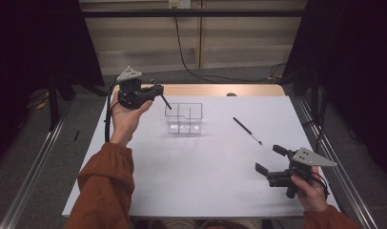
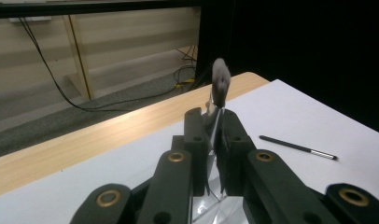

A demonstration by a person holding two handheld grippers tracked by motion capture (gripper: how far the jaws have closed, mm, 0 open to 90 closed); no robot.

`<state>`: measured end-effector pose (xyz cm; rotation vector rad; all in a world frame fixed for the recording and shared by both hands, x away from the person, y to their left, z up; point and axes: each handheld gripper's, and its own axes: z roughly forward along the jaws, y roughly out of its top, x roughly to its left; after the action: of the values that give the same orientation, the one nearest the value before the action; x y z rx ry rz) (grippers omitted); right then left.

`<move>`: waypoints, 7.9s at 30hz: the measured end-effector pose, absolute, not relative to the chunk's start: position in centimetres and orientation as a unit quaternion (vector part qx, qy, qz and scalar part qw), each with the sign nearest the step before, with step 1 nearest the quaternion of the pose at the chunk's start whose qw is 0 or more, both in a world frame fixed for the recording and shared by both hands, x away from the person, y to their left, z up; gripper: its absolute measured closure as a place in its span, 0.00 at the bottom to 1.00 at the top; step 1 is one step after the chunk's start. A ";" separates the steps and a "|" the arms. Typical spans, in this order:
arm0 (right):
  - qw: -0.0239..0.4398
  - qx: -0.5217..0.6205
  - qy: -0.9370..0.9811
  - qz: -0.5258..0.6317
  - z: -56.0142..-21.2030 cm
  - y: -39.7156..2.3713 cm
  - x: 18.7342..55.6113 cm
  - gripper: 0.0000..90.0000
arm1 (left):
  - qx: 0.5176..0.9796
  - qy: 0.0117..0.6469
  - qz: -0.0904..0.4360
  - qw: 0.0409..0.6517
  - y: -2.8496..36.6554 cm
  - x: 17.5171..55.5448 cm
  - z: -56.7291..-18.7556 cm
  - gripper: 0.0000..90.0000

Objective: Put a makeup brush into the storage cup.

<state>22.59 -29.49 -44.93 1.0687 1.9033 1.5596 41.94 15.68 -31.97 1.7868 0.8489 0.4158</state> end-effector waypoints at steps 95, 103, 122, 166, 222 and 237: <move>0.222 0.387 0.691 0.568 -45.0 -29.4 22.6 0.00 | 0.757 0.368 0.195 0.503 15.2 41.6 -38.4 0.02; 0.222 0.387 0.691 0.568 -45.0 -29.5 22.6 0.00 | 0.752 0.361 0.206 0.512 15.4 40.5 -38.5 0.02; 0.224 0.389 0.691 0.567 -45.0 -29.4 22.6 0.00 | 0.739 0.350 0.227 0.529 16.8 36.9 -38.7 0.02; 0.225 0.389 0.691 0.567 -45.0 -29.4 22.6 0.00 | 0.730 0.346 0.227 0.544 19.8 29.2 -41.4 0.04; 0.247 0.396 0.680 0.566 -43.8 -29.7 23.9 0.01 | 0.704 0.381 0.253 0.544 23.6 24.6 -43.3 0.03; 0.247 0.404 0.688 0.549 -42.8 -29.7 28.1 0.01 | 0.709 0.377 0.249 0.542 23.6 24.1 -43.5 0.03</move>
<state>28.13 -29.67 -42.78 1.1029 1.8770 1.4978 24.13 23.58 -43.45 1.6827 0.8950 0.5916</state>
